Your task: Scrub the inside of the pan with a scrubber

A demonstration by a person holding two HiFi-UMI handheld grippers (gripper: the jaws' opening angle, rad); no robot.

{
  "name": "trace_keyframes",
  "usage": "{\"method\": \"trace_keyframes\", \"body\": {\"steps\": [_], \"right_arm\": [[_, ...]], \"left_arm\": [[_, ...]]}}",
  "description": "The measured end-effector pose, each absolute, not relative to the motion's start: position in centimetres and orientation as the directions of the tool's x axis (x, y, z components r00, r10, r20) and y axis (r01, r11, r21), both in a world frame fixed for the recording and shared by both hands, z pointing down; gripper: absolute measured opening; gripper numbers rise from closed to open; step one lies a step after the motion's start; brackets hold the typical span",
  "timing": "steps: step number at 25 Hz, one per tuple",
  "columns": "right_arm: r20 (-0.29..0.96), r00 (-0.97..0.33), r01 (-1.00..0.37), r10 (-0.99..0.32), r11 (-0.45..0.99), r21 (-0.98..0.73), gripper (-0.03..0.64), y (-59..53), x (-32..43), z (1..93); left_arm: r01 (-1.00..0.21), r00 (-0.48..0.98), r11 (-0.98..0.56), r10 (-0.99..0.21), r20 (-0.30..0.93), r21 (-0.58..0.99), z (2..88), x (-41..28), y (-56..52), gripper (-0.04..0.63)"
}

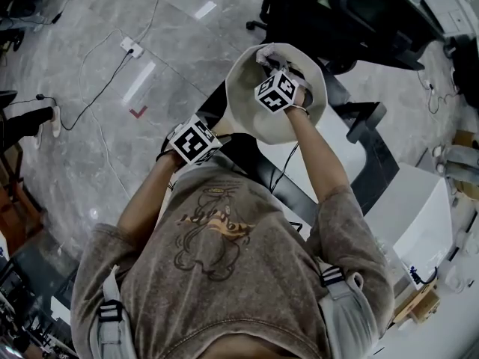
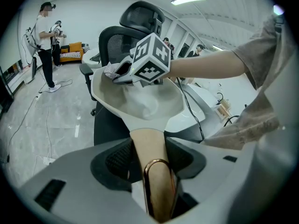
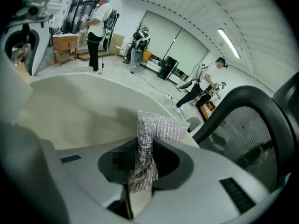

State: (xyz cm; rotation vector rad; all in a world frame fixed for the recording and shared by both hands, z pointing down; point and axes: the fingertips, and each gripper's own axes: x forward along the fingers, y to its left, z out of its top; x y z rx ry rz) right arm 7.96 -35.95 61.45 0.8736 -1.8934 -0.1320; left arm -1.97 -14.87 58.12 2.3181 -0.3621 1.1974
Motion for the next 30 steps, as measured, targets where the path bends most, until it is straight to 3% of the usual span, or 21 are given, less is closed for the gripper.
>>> {"method": "trace_keyframes", "body": {"steps": [10, 19, 30], "right_arm": [[0.806, -0.069, -0.311, -0.588, 0.780, 0.543, 0.089, -35.7, 13.1, 61.4], [0.893, 0.059, -0.209, -0.446, 0.869, 0.448, 0.089, -31.4, 18.5, 62.5], [0.972, 0.089, -0.148, -0.218, 0.962, 0.229, 0.089, -24.3, 20.9, 62.7]], "left_arm": [[-0.467, 0.573, -0.828, -0.016, 0.819, 0.311, 58.2, -2.0, -14.9, 0.232], [-0.485, 0.565, -0.819, -0.023, 0.825, 0.309, 58.3, -2.0, -14.9, 0.230], [-0.507, 0.546, -0.811, -0.039, 0.837, 0.293, 58.3, -1.6, -14.8, 0.229]]}}
